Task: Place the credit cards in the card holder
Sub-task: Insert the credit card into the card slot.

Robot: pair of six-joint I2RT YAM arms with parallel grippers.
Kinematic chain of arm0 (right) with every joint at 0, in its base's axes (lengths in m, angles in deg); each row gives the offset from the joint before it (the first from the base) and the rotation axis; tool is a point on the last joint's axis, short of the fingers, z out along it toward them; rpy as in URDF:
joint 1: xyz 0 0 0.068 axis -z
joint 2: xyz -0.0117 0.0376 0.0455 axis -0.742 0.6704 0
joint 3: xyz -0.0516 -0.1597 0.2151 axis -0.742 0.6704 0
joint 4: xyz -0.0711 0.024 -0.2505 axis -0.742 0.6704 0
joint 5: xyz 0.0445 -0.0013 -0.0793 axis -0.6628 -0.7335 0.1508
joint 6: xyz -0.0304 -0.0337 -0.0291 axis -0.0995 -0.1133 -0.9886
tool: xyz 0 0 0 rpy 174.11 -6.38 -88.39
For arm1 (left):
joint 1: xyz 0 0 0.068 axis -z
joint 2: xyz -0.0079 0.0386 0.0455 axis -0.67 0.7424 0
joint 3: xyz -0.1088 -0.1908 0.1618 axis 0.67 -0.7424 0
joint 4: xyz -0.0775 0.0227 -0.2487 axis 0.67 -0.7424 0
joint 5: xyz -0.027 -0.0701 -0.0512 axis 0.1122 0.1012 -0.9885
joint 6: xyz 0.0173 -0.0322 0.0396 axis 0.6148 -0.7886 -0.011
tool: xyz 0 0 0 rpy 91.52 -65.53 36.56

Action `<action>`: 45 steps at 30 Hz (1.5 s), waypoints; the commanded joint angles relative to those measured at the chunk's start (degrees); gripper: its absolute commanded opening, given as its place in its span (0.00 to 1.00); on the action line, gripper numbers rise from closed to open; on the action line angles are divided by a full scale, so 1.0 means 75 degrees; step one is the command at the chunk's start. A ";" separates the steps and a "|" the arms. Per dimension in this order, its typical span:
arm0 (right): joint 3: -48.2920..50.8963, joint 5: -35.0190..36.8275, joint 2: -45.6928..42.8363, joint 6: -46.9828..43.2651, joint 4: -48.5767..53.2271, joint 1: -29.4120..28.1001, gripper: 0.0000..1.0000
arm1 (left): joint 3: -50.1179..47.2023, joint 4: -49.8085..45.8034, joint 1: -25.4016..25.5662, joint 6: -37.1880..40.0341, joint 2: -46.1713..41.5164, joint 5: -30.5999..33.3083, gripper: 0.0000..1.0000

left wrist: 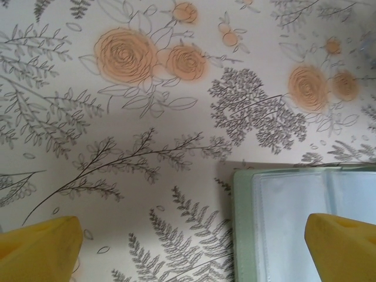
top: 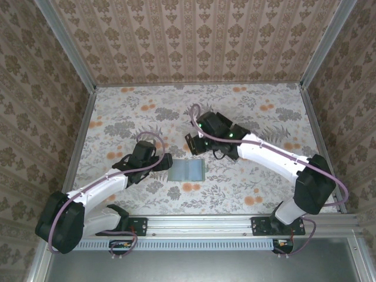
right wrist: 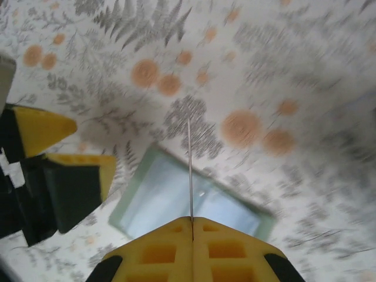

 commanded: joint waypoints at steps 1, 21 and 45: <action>0.1029 -0.0150 -0.0263 0.2308 -0.1788 -0.0348 0.00 | 0.0285 -0.0476 0.0006 0.0258 -0.0131 0.0231 1.00; 0.3372 0.0781 -0.0142 0.3858 -0.3753 -0.0694 0.00 | 0.0869 -0.0949 0.1002 0.0611 0.0536 0.1011 1.00; 0.3885 0.0788 0.0050 0.3767 -0.3788 -0.0329 0.00 | 0.0898 -0.0766 0.1911 0.0675 0.1456 0.1977 1.00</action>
